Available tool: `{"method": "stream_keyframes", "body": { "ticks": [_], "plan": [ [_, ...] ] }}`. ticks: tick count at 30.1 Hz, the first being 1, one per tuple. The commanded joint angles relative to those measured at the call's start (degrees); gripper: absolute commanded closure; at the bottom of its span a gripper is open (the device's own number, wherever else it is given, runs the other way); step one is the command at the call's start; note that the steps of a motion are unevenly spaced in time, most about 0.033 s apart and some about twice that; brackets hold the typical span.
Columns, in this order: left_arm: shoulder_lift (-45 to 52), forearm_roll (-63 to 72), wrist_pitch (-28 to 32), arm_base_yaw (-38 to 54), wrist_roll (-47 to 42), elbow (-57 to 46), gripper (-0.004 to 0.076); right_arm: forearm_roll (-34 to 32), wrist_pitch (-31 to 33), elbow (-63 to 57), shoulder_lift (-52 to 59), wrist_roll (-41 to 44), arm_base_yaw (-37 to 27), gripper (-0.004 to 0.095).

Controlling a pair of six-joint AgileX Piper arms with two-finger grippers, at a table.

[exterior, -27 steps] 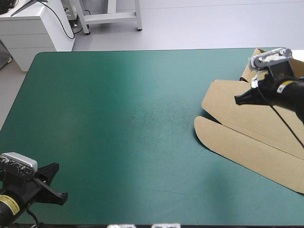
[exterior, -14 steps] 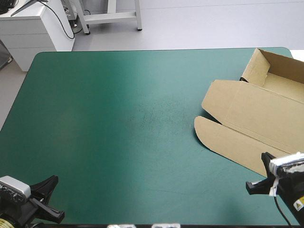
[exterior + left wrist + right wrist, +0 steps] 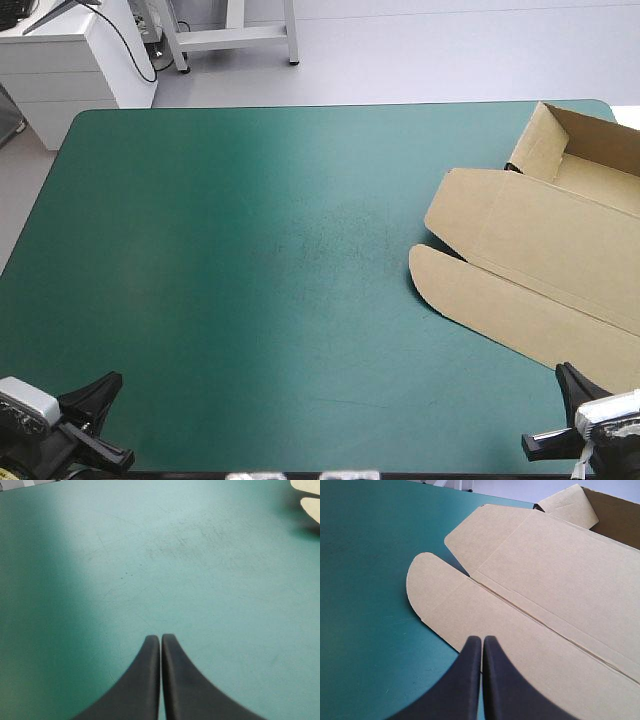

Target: Fold the box

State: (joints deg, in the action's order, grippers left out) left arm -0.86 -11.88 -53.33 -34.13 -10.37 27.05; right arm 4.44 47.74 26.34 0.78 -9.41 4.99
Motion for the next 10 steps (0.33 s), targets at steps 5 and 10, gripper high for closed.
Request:
{"method": "stream_keyframes", "body": {
  "ticks": [5, 10],
  "plan": [
    [-1.01, 0.23, 4.28, -0.17, -0.65, 1.19, 0.0731, -0.65, -3.53, 1.31, 1.36, 0.01, 0.25, 0.091],
    [-1.01, 1.06, 4.28, -0.17, -0.65, 1.19, 0.0731, -0.8, -3.53, 1.31, 1.36, 0.54, 0.25, 0.091]
  ]
}}
